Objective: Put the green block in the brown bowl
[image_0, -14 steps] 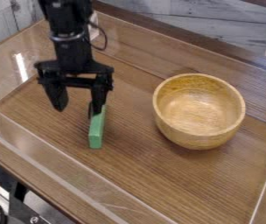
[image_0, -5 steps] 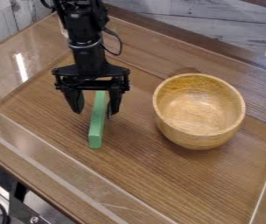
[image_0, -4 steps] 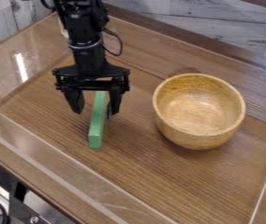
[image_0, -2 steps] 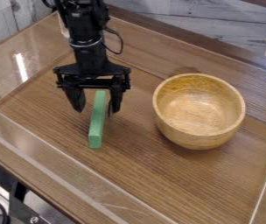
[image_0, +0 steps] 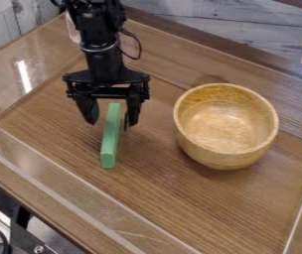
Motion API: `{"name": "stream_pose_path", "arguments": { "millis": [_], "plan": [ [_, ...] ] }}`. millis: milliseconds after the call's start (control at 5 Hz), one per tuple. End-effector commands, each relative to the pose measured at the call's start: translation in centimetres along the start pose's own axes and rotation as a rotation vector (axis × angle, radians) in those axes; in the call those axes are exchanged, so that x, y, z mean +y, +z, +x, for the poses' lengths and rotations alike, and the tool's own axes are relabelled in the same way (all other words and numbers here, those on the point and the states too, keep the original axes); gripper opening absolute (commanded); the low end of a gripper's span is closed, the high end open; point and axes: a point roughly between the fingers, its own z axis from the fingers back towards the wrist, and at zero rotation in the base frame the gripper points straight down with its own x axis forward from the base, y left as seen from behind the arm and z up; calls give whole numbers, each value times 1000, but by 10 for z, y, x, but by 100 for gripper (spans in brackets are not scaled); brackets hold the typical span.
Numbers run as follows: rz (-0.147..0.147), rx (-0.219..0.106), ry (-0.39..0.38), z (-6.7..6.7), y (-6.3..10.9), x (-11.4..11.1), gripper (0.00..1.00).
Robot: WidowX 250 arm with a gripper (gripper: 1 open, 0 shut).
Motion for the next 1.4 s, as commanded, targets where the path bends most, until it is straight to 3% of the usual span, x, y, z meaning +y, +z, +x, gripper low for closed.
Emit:
{"name": "stream_pose_path", "arguments": {
  "millis": [0,1000,1200],
  "plan": [
    [-7,-56,-16,12,11,-4,100],
    [-14,-46,8,20,-7,-3,100],
    [-15,-39,7,21,-11,-3,0]
  ]
}}
